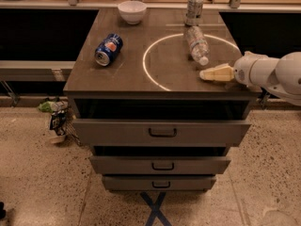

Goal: Move water bottle near white bowl

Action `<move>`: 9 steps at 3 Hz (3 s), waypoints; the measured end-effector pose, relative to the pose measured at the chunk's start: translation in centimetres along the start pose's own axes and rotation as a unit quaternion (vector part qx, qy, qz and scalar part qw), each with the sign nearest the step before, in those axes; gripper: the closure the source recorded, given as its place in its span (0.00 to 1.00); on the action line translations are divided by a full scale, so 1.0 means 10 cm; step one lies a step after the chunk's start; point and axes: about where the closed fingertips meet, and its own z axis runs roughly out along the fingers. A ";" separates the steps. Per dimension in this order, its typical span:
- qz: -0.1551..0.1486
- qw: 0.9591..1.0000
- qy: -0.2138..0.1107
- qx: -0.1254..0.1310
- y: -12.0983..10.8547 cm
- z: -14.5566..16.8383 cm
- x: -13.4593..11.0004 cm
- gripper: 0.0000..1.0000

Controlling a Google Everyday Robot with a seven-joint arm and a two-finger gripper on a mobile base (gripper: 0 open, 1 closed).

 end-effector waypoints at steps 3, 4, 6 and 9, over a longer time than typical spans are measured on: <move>0.000 1.000 0.000 0.000 0.00 0.00 0.00 0.00; -0.015 0.999 -0.028 0.008 0.10 -0.13 -0.29 0.00; -0.027 0.997 -0.070 -0.005 0.49 -0.09 -0.73 0.00; 0.000 0.998 -0.063 0.024 0.49 0.22 -0.71 0.00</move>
Offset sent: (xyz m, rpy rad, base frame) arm -0.0174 0.0116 0.0378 -0.0399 -0.0964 -0.0788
